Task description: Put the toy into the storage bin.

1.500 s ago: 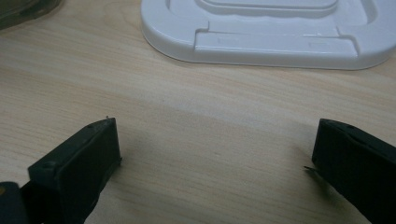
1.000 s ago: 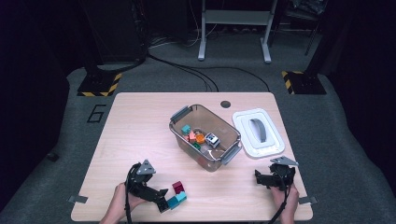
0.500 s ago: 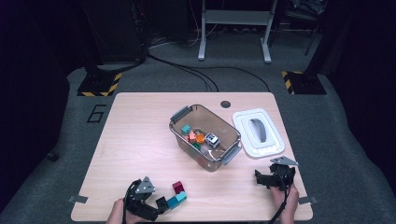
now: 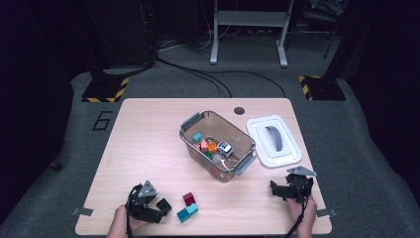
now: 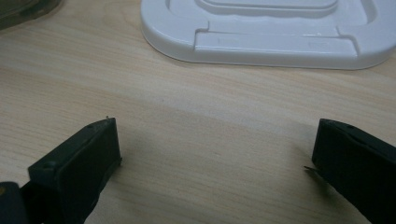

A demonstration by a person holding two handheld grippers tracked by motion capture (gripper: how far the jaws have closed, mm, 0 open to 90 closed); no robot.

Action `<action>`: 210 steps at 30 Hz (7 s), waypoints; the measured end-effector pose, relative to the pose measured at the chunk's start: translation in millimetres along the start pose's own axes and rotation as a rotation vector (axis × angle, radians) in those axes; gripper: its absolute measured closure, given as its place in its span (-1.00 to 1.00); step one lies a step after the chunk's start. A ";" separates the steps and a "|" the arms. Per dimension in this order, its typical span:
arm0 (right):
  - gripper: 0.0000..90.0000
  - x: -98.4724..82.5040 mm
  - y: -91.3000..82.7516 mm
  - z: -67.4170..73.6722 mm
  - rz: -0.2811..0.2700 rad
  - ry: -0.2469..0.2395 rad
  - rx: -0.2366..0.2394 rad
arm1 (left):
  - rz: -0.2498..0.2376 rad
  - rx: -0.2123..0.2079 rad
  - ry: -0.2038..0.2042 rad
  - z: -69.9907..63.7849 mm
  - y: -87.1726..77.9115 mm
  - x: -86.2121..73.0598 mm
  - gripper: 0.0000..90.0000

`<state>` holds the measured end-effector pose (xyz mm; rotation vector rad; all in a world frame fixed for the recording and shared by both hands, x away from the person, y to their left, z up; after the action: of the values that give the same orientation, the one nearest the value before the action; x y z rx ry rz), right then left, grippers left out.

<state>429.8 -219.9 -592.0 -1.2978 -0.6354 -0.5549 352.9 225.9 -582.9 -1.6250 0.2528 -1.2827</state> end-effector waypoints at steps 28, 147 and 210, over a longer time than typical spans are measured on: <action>-0.99 0.0 0.0 0.0 0.000 0.000 0.000 | 0.042 0.124 -0.033 15.0 1.4 11.7 -0.56; -0.99 -0.1 -0.1 0.1 0.001 0.002 -0.001 | -0.179 0.139 0.112 82.5 -46.9 213.0 0.31; -0.99 -0.1 -0.1 0.0 0.001 0.000 0.001 | -0.094 -0.034 0.081 39.6 24.9 231.3 -0.33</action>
<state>429.6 -219.9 -591.9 -1.2971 -0.6352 -0.5537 490.9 80.2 -458.8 -1.6316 0.2521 -1.4248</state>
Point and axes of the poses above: each handheld gripper's, and its own axes: y roughly forward along the jaws, x roughly out of its top, z roughly to its left, the point moved 9 cm from there along y, roughly forward along the jaws, and after that the axes turned 12 degrees about y, right-handed, at the moved point
